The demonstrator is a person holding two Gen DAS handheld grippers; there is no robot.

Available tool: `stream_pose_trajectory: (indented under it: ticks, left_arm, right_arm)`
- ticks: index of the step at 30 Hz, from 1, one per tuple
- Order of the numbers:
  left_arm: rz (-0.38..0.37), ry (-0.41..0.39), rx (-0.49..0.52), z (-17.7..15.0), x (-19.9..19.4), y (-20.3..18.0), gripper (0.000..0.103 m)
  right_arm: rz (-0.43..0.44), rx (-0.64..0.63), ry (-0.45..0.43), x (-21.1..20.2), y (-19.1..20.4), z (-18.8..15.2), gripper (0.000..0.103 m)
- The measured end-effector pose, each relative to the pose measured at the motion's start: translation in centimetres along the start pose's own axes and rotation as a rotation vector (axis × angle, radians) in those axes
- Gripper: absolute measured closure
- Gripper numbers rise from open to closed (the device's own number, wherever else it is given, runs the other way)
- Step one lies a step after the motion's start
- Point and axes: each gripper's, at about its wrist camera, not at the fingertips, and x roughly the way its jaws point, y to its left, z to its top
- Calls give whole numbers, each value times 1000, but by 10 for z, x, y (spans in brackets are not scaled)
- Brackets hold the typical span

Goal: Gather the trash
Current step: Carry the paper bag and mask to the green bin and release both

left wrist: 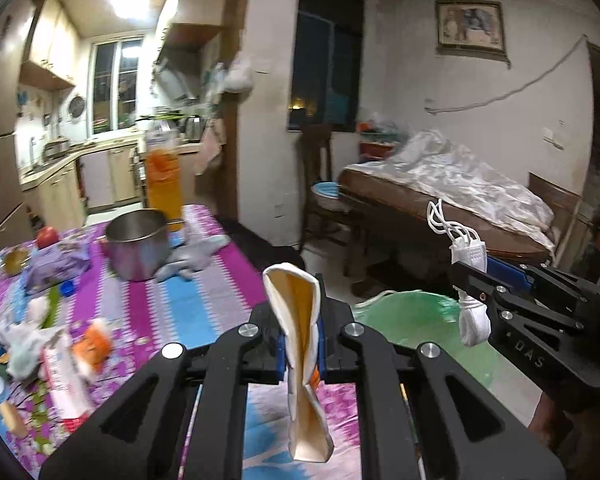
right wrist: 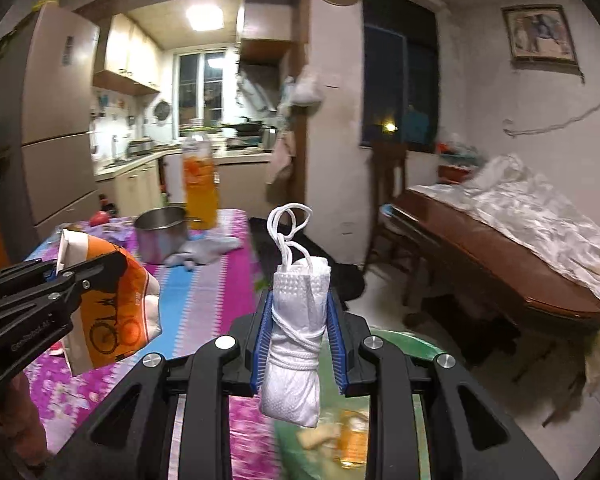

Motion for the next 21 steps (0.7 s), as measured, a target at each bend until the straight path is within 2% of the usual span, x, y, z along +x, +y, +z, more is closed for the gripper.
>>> stream_pose_trajectory:
  ticks: [6,11,17,21]
  left_arm:
    - [-88,41,31,2,30,-48,94]
    - [-132,93,45,-1,61,-79,94]
    - [-155,181,43,-11,102,-100,94]
    - [-154,238,44,-22,121,-105,94]
  right_arm:
    - [-68,19,66,5,-58,-9,76]
    - [-83,64,177,29,-107,-21,76]
    - [-55,95,346,77,-145,-37,76]
    - [-34,102,434,103,-156,-50,76]
